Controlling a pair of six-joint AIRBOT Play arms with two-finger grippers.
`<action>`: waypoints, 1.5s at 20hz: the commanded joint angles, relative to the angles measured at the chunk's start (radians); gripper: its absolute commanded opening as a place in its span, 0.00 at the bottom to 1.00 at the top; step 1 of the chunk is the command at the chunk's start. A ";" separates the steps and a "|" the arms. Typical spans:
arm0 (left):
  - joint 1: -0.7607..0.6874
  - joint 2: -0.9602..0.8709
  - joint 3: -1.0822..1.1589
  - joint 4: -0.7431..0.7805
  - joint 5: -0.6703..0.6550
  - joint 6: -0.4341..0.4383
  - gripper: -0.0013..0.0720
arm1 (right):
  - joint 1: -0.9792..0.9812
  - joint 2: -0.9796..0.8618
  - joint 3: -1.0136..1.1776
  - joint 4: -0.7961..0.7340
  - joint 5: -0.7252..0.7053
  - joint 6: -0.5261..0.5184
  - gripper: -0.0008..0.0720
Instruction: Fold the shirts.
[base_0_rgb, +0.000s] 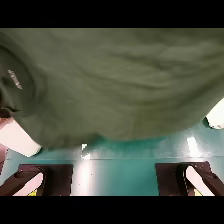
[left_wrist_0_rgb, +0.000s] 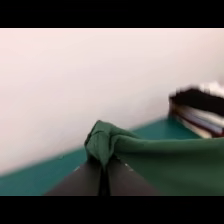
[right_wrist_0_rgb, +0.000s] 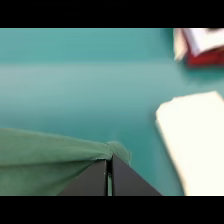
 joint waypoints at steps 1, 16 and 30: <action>0.001 -0.219 -0.057 -0.007 -0.146 -0.049 0.05 | 0.132 -0.121 -0.137 -0.029 0.054 0.092 0.03; 0.063 -0.777 0.024 0.072 -0.238 -0.175 0.88 | 0.350 -0.644 -0.106 -0.243 -0.092 0.078 0.63; 0.174 -0.227 -1.100 0.072 -0.166 -0.129 0.73 | 0.347 -0.143 -0.618 -0.086 -0.280 0.018 0.63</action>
